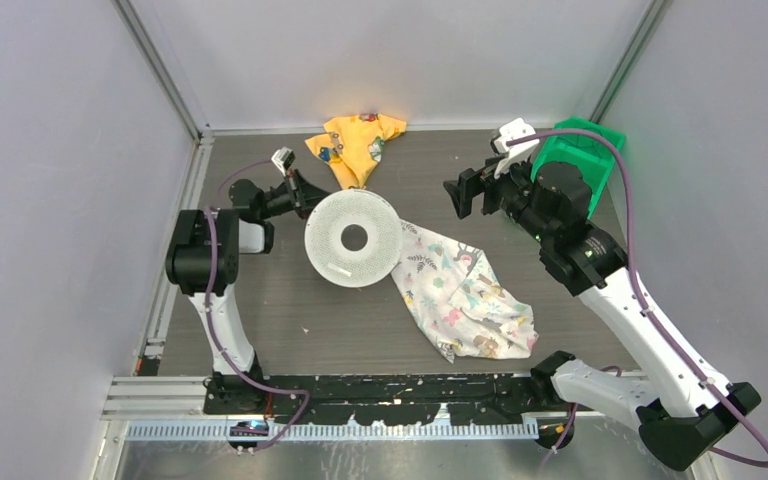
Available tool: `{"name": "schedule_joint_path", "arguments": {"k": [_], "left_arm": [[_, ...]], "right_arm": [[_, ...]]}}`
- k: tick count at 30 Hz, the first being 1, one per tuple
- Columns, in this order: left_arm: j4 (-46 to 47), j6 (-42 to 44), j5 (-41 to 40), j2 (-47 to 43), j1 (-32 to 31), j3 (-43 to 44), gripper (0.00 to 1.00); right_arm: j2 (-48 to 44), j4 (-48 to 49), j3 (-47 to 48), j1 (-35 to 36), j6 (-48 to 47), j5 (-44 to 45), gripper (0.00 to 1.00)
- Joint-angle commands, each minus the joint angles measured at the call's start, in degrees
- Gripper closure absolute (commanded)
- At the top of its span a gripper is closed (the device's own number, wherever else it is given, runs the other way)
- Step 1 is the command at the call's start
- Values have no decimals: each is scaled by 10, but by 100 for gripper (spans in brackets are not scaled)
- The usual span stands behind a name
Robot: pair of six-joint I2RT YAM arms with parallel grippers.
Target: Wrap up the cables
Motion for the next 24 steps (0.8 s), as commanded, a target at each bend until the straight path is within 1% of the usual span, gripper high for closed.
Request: {"name": "schedule_joint_path", "arguments": {"k": [1, 4, 6, 10, 12, 14, 16, 21, 24], "left_arm": [[41, -10, -21, 45, 31, -3, 99], [32, -1, -29, 72, 39, -1, 100], [1, 25, -38, 77, 43, -5, 99], [-151, 159, -55, 56, 50, -10, 99], [-215, 209, -60, 44, 54, -5, 100], [-260, 242, -56, 45, 59, 4, 100], [-259, 243, -45, 57, 66, 13, 99], [-175, 178, -37, 103, 82, 14, 99], [-168, 167, -38, 112, 86, 9, 84]], "right_arm": [[-2, 25, -1, -4, 8, -19, 7], [-2, 26, 1, -5, 10, -22, 7], [-2, 23, 2, -5, 10, -22, 7], [-3, 18, 5, -6, 9, -21, 7], [-4, 17, 6, -6, 9, -21, 7], [-3, 17, 6, -6, 10, -22, 7], [-2, 17, 6, -6, 11, -21, 7], [-1, 15, 3, -7, 15, -21, 7], [-3, 12, 3, -7, 15, -17, 7]]}}
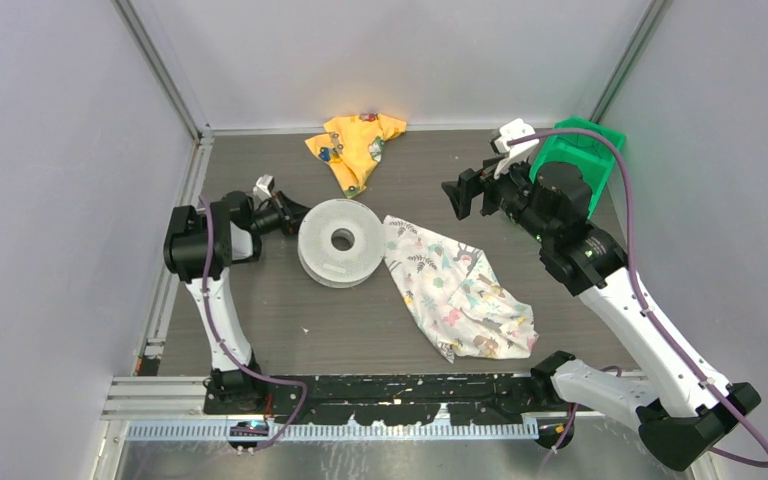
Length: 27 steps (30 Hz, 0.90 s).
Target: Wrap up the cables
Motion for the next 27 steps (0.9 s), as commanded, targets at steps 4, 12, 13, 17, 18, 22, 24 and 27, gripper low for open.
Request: {"name": "schedule_joint_path", "arguments": {"k": [4, 12, 13, 17, 18, 22, 24, 27], "left_arm": [[10, -14, 4, 4, 13, 2, 69], [-297, 198, -56, -77, 25, 22, 43], [-365, 240, -70, -92, 25, 33, 43], [-579, 376, -142, -141, 26, 91, 39], [-627, 402, -158, -147, 26, 105, 38], [-765, 479, -233, -161, 27, 160, 37], [-820, 503, -279, -176, 29, 182, 37], [-855, 520, -339, -217, 32, 198, 36]], "right_arm": [[-2, 11, 3, -3, 5, 3, 7], [-8, 13, -3, -3, 9, 6, 7], [-8, 14, -4, -3, 9, 7, 7], [-10, 13, -7, -3, 0, 10, 6], [-10, 15, -9, -4, 0, 10, 7], [-8, 17, -10, -4, 3, 12, 6], [-8, 19, -10, -4, 8, 25, 5], [-6, 14, -4, -4, 29, 82, 0]]}}
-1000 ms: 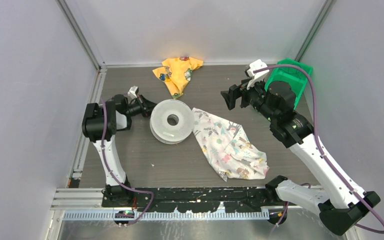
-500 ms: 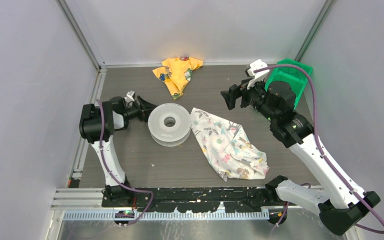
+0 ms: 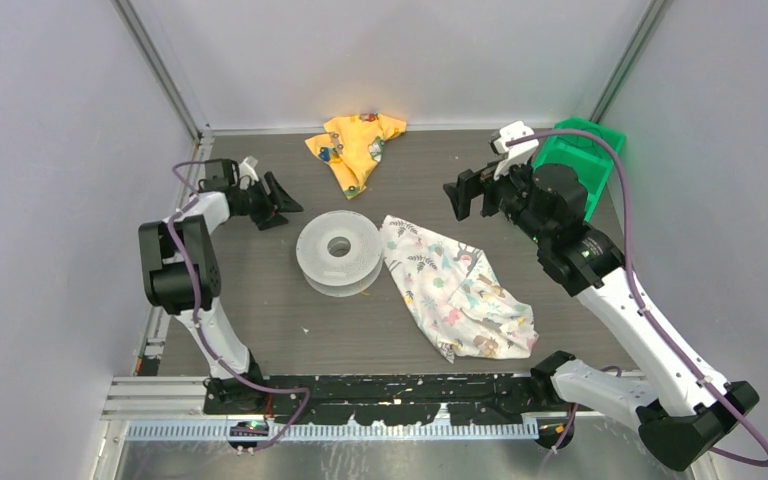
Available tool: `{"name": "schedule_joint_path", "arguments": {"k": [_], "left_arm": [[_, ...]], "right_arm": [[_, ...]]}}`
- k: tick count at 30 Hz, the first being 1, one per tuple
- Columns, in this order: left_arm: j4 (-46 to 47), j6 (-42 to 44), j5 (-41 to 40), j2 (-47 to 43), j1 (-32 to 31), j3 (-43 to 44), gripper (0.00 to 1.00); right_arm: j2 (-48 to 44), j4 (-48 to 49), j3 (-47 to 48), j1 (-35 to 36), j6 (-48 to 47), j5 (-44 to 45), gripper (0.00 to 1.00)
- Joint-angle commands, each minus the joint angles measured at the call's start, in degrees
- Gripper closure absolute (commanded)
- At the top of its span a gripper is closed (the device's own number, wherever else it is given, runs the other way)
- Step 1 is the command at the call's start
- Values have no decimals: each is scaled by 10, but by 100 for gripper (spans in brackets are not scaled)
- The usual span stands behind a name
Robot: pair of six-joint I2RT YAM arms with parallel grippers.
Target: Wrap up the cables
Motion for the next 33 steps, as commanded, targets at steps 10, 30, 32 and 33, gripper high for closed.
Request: {"name": "schedule_joint_path", "arguments": {"k": [10, 30, 32, 33], "left_arm": [[-276, 90, -265, -184, 9, 164, 37], [-213, 11, -255, -414, 7, -63, 41], [-210, 5, -250, -415, 7, -75, 41], [-207, 2, -245, -416, 7, -79, 41]], "right_arm": [[126, -182, 129, -108, 228, 54, 0], [144, -257, 63, -115, 393, 284, 0], [145, -258, 60, -115, 393, 278, 0], [146, -258, 60, -116, 394, 281, 0]]}}
